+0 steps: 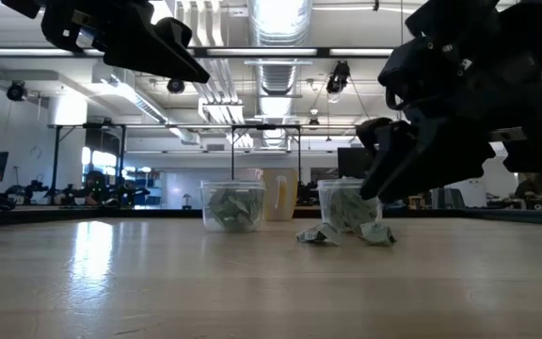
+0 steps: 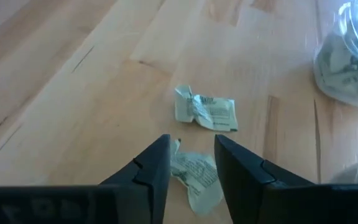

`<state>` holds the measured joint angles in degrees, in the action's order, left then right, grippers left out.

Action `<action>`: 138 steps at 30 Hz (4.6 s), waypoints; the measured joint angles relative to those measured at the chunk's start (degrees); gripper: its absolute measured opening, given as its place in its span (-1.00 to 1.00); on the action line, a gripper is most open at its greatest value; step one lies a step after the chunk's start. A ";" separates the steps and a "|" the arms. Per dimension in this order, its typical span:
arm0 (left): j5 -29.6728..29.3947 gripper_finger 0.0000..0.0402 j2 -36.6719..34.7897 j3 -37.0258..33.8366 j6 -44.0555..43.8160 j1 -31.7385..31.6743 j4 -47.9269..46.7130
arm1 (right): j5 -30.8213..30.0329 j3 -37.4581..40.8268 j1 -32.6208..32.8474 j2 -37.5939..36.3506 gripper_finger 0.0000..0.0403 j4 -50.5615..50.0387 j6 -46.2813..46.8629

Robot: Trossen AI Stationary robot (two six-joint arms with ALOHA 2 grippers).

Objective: Pick and place Stevia / Truvia into bins
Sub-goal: Put the green stevia packet into the right transparent container

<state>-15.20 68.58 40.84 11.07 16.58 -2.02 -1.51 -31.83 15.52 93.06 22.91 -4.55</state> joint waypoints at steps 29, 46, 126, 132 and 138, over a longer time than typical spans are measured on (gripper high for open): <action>0.02 -0.40 0.00 -0.27 -0.20 0.00 0.04 | 0.08 -0.55 -0.05 3.08 -0.36 -0.43 2.65; 0.00 -0.40 0.00 -0.33 -0.26 0.00 0.04 | 0.10 -0.55 -0.01 4.65 -0.31 -1.56 6.09; -0.02 -0.40 2.67 -0.37 1.68 -0.39 3.06 | -27.86 -0.44 -8.66 -7.44 -0.87 -4.01 -6.39; -0.02 -0.40 2.67 -0.37 1.68 -0.39 3.04 | -26.91 -0.44 -8.97 -7.39 -0.87 -3.93 -6.37; -0.02 -0.40 2.67 -0.35 1.68 -0.37 3.04 | -26.91 -0.44 -8.97 -7.41 -0.87 -3.95 -5.67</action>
<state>-15.22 71.24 40.49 12.75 16.21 1.02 -28.42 -32.27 6.55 85.65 18.96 -10.22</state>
